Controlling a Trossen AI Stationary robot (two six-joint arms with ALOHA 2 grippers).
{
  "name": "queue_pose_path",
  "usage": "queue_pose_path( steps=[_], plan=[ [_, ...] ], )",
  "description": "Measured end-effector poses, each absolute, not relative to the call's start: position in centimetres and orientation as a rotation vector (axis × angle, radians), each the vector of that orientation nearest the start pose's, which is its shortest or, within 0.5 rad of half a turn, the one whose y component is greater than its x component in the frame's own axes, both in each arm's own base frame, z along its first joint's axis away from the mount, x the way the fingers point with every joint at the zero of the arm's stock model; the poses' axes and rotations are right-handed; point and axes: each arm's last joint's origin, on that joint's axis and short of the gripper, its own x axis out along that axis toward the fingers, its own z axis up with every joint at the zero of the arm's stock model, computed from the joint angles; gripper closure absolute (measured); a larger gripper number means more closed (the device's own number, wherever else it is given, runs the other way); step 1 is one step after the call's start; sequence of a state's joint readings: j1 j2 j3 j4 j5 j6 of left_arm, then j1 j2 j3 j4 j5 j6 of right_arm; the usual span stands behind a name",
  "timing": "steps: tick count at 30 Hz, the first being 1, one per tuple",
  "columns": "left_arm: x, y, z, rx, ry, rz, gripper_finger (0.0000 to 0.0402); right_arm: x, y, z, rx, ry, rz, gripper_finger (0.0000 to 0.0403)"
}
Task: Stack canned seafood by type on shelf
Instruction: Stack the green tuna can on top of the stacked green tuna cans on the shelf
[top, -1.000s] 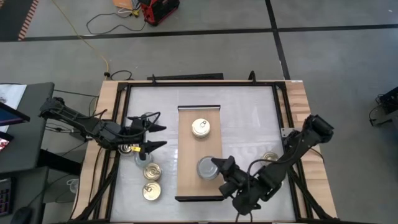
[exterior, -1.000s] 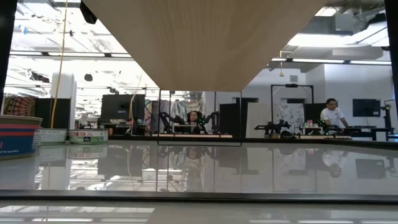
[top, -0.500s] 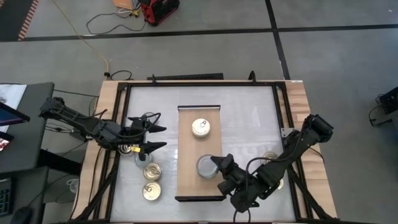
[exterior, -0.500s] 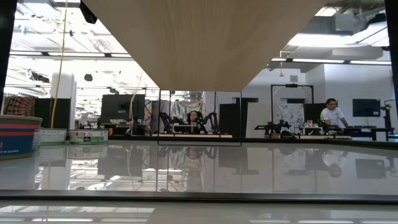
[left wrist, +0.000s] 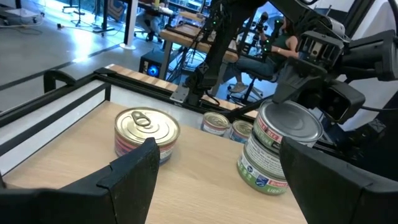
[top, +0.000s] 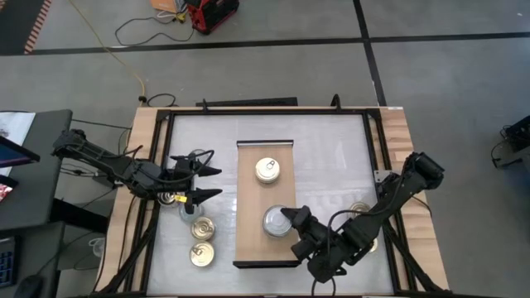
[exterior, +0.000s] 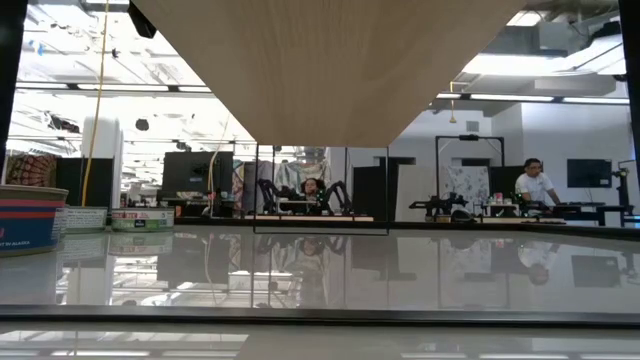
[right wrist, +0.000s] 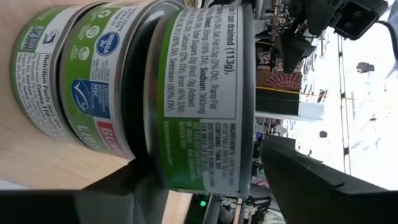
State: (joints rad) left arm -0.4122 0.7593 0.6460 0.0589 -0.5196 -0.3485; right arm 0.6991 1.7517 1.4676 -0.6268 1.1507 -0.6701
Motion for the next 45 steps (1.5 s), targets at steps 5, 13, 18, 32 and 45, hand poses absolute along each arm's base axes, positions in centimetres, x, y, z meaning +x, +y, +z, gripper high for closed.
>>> queue_pose_path(
  steps=[5,13,18,32,45],
  plan=[
    [16.3,-5.5,31.2,-0.324,0.029,0.115,0.0086,30.0,21.7,29.5,-1.377,0.694,-0.229,0.0110],
    [16.3,-5.5,31.2,-0.325,0.026,0.116,0.0086,29.7,21.9,29.3,-1.445,0.711,-0.199,0.0111],
    [16.3,-5.5,31.2,-0.325,0.026,0.116,0.0086,29.3,22.3,29.3,-1.504,0.715,-0.169,0.0111],
    [16.3,-5.5,31.3,-0.324,0.019,0.117,0.0086,29.7,22.3,29.6,-1.553,0.704,-0.160,0.0111],
    [16.3,-5.5,31.3,-0.326,0.018,0.116,0.0086,29.2,23.0,29.6,-1.606,0.692,-0.148,0.0111]
  ],
)
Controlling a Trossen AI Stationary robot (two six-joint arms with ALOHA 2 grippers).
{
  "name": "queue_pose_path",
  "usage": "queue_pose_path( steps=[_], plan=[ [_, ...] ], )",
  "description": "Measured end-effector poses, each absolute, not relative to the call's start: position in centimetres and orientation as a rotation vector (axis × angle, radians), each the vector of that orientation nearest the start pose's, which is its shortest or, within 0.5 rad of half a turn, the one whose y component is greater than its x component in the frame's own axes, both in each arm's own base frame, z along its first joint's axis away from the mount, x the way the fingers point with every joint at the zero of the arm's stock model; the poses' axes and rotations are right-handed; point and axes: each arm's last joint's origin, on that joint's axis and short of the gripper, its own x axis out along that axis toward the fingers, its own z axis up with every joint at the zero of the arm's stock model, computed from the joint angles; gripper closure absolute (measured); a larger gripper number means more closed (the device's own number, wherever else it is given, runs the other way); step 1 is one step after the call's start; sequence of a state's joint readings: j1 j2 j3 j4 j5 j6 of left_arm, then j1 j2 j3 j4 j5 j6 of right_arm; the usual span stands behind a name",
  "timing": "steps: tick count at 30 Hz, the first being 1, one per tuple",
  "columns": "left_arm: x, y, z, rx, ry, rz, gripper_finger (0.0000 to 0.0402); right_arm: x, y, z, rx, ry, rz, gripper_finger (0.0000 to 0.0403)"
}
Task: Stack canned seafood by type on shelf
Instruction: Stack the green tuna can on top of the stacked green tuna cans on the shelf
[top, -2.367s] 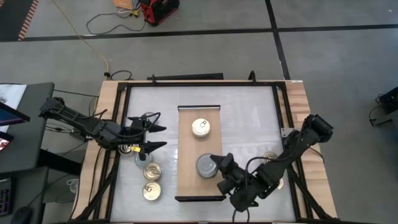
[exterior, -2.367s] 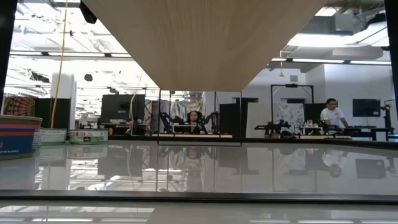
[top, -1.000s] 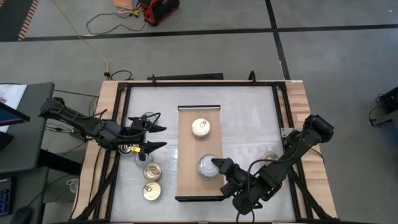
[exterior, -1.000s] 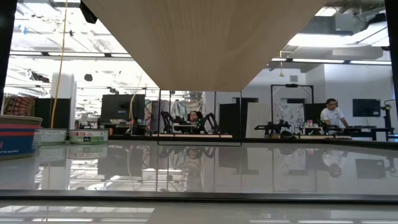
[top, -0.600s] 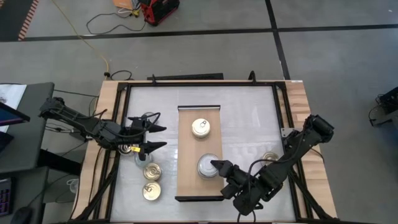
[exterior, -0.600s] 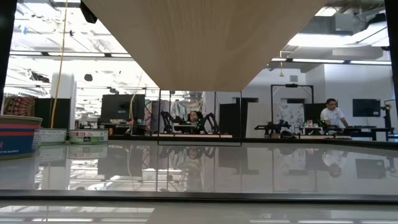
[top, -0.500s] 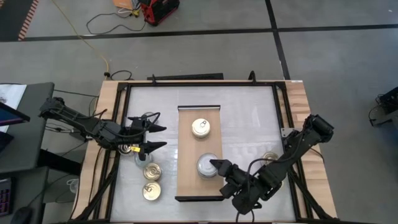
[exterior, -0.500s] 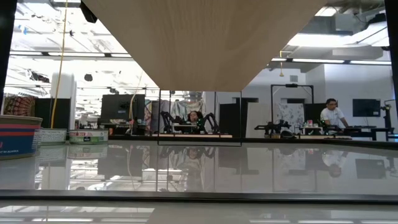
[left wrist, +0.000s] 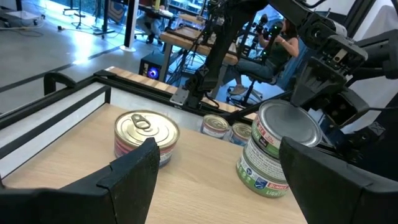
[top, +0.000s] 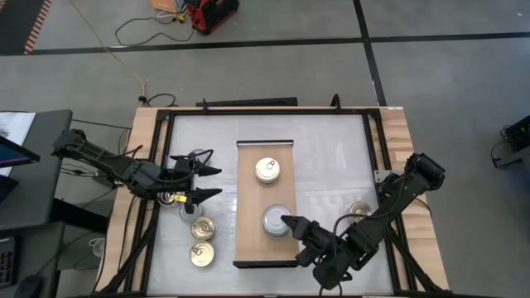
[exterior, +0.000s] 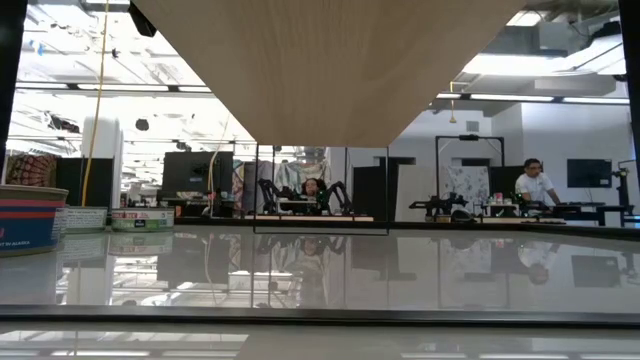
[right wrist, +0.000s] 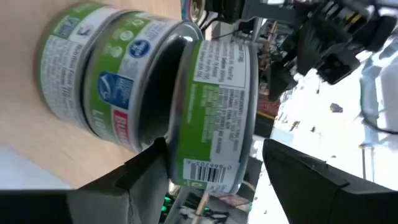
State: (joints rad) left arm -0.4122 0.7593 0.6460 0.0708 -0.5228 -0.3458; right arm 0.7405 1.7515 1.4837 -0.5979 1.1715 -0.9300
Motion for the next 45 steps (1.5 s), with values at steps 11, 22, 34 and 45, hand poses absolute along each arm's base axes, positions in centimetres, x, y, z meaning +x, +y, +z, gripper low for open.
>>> queue_pose_path(
  steps=[11,22,34,45],
  plan=[
    [16.3,-5.5,31.4,-0.333,0.015,0.113,0.0086,29.0,23.2,29.5,-1.601,0.692,-0.143,0.0111],
    [16.3,-5.5,31.4,-0.335,0.015,0.113,0.0086,28.5,23.1,30.3,-1.449,0.646,-0.059,0.0111],
    [16.3,-5.5,31.4,-0.338,0.008,0.119,0.0086,28.6,22.7,30.8,-1.386,0.629,0.010,0.0111],
    [16.3,-5.5,31.4,-0.337,0.008,0.120,0.0086,28.7,23.1,32.8,-1.281,0.571,0.063,0.0113]
  ],
)
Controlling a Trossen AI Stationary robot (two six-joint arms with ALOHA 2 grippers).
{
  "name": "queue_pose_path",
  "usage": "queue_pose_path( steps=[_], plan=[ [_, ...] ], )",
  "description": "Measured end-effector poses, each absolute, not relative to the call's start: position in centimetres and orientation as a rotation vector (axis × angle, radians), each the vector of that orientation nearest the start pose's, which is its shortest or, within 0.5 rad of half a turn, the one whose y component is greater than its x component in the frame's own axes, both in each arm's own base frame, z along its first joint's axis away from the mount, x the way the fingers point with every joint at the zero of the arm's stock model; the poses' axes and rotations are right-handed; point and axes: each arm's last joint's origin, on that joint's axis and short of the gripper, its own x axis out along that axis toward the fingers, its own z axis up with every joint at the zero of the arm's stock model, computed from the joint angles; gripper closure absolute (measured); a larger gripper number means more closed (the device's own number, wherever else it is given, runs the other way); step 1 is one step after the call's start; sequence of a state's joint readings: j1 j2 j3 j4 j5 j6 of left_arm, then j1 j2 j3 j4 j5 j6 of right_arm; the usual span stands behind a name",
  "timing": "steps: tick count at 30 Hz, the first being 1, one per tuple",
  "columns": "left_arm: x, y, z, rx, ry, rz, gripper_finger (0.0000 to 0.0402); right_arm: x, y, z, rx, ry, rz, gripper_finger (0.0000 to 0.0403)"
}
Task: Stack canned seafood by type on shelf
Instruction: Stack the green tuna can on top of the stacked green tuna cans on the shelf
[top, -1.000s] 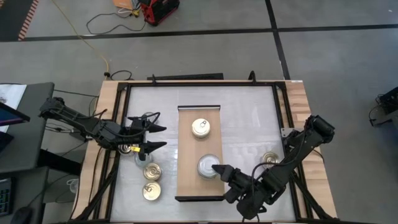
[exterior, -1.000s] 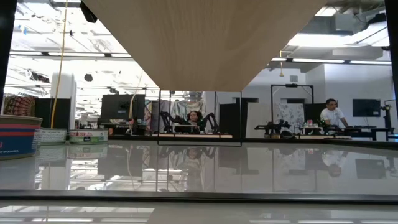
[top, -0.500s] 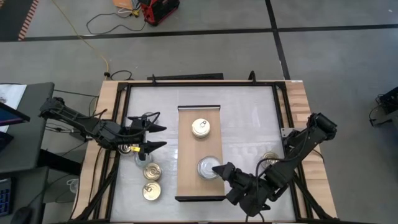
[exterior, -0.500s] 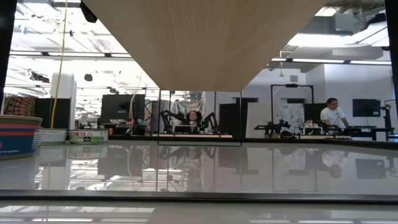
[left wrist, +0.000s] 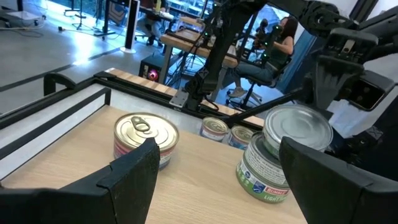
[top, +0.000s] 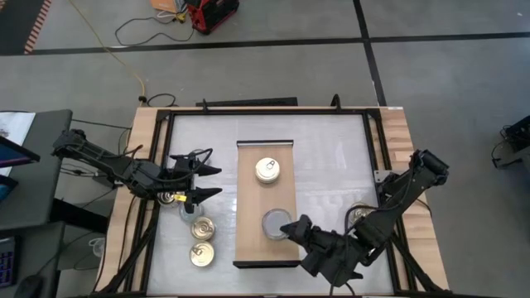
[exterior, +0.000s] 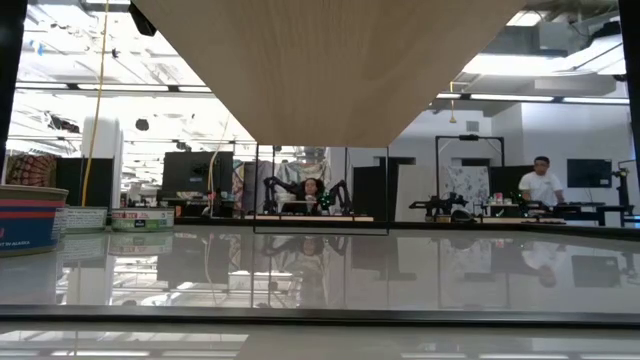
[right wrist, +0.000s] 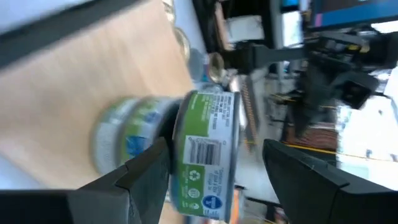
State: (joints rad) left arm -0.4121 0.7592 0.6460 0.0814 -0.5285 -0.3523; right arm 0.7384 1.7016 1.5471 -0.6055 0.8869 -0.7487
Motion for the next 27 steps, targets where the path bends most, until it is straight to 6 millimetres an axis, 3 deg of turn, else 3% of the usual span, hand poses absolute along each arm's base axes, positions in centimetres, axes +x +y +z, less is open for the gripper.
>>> queue_pose_path(
  steps=[14,18,22,27],
  plan=[
    [16.3,-5.5,31.4,-0.339,0.009,0.115,0.0086,28.8,22.9,32.3,-1.206,0.601,0.069,0.0113],
    [16.3,-5.6,31.4,-0.347,0.014,0.091,0.0086,27.8,23.5,32.6,-1.182,0.587,0.022,0.0113],
    [16.2,-5.9,31.2,-0.320,0.034,0.073,0.0086,25.3,22.5,34.1,-0.905,0.606,-0.031,0.0113],
    [16.1,-6.2,30.9,-0.277,0.074,0.061,0.0086,22.6,18.9,34.4,-0.409,0.818,-0.163,0.0113]
  ],
)
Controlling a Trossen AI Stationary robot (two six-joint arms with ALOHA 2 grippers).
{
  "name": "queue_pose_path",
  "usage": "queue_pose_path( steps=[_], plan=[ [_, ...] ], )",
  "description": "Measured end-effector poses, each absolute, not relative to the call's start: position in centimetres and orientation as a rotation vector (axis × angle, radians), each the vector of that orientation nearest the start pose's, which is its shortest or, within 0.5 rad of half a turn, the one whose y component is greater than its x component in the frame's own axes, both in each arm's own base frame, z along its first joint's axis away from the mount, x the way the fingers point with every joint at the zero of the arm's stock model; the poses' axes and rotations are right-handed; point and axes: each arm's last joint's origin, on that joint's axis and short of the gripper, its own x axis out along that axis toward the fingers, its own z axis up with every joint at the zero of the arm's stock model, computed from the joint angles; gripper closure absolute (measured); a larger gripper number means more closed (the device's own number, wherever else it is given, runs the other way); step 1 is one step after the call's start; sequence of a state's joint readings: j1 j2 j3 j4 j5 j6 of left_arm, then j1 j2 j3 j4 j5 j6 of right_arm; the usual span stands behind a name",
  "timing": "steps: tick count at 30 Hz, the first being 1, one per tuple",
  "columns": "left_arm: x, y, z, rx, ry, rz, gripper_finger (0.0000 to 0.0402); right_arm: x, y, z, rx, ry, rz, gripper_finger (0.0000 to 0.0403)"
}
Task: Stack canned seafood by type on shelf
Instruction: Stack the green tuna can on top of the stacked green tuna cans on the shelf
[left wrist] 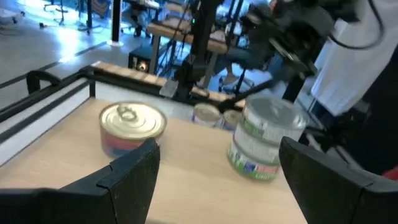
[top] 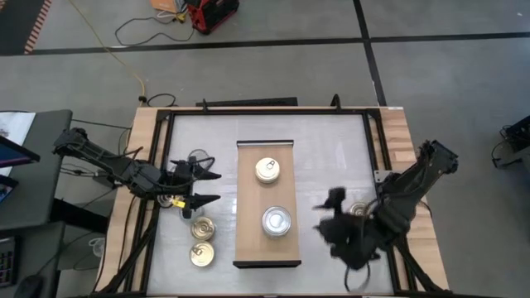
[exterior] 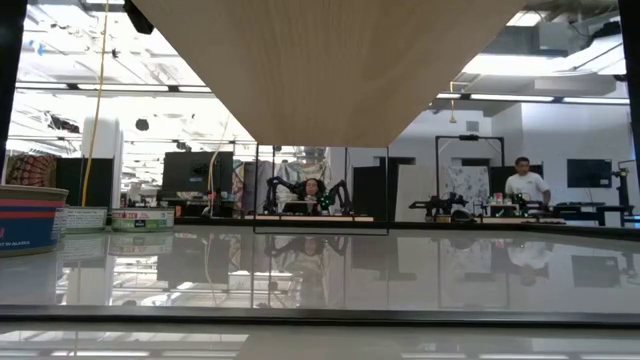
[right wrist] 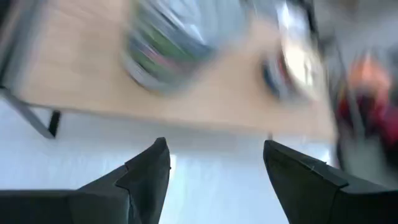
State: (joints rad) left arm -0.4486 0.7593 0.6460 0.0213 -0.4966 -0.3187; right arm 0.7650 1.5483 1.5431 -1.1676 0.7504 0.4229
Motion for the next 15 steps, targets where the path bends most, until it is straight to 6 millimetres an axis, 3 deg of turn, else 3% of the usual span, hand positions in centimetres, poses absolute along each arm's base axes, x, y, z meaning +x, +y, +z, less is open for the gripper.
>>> queue_pose_path(
  steps=[4,9,15],
  plan=[
    [15.9,-6.2,29.7,-0.284,0.180,0.082,0.0086,20.2,16.8,33.6,-0.238,0.944,-0.248,0.0113],
    [15.9,-6.2,28.5,-0.341,0.278,0.123,0.0086,17.6,14.4,30.9,-0.091,1.011,-0.264,0.0113],
    [16.2,-6.3,27.8,-0.334,0.328,0.147,0.0086,16.7,10.9,27.9,0.085,0.957,-0.259,0.0113]
  ],
)
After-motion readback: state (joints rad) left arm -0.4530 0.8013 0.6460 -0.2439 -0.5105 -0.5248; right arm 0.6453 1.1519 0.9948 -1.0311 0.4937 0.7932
